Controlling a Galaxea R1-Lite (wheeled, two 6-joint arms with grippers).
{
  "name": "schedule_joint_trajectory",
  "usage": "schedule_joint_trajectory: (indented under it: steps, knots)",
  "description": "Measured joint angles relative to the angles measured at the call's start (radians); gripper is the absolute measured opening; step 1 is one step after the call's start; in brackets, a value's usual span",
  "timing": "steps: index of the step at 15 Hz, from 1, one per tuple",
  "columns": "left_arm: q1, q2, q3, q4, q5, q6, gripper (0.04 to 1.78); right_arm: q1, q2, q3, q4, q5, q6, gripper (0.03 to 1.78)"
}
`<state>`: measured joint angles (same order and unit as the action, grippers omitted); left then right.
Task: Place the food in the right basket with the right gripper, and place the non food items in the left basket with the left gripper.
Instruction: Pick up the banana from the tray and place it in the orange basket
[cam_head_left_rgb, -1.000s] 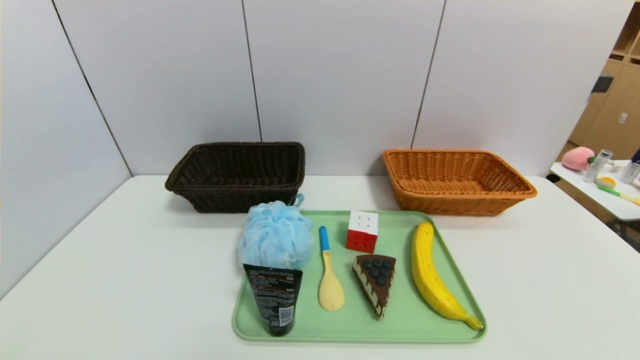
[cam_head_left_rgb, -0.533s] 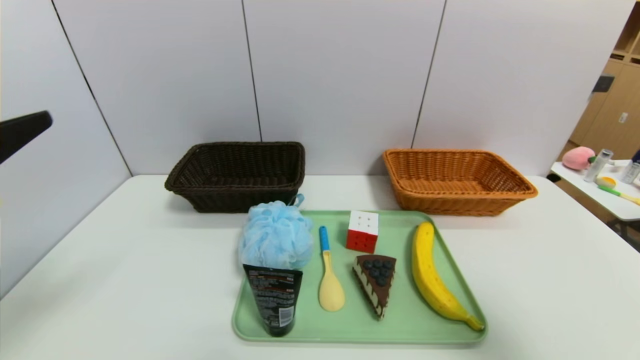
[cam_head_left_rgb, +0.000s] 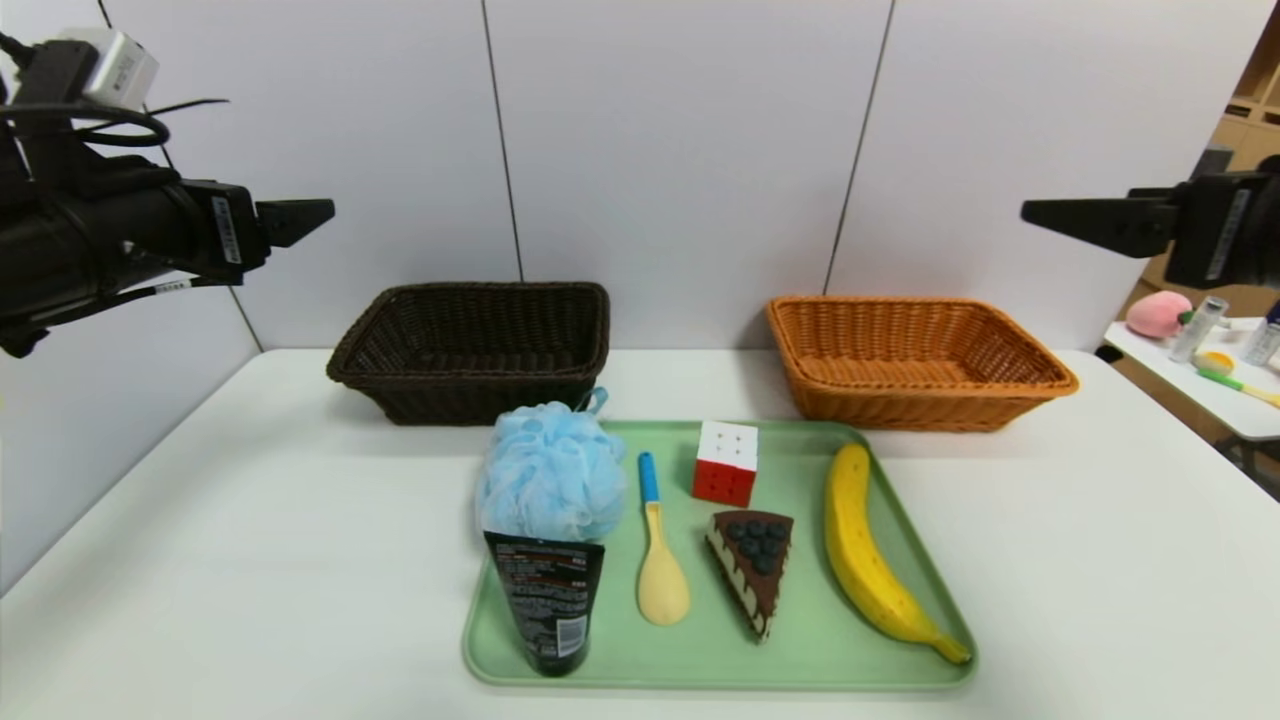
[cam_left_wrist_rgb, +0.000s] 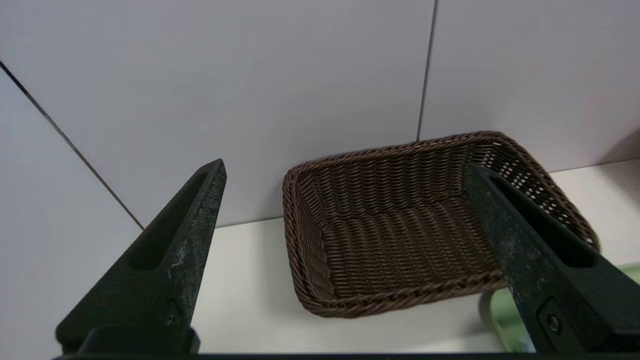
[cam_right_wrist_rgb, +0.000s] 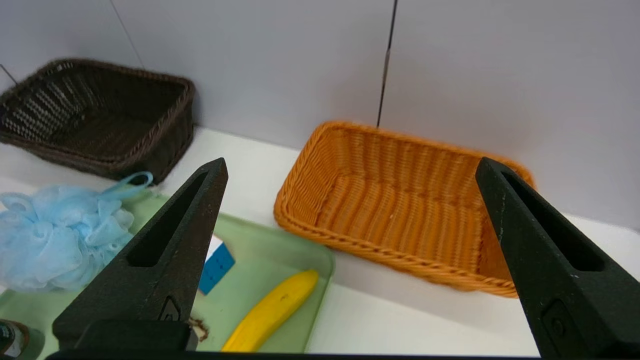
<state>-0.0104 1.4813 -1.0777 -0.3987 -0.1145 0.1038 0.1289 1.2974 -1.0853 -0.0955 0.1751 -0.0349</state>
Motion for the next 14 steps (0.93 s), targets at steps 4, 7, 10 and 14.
schedule_joint_trajectory:
  steps: [4, 7, 10, 14]
  knots:
    - [0.000, 0.082, -0.013, 0.008, 0.008, 0.003, 1.69, 0.168, 0.116, -0.150, 0.234, -0.131, 0.088, 1.71]
    - [-0.001, 0.097, -0.001, 0.009, 0.030, 0.006, 1.69, 0.261, 0.171, -0.251, 0.492, -0.150, 0.221, 1.71]
    - [-0.001, 0.103, 0.001, 0.009, 0.032, 0.037, 1.69, 0.325, 0.208, -0.313, 0.781, -0.162, 0.263, 1.71]
    - [-0.001, 0.104, 0.019, 0.001, 0.033, 0.041, 1.69, 0.376, 0.273, -0.327, 0.863, -0.194, 0.263, 1.71]
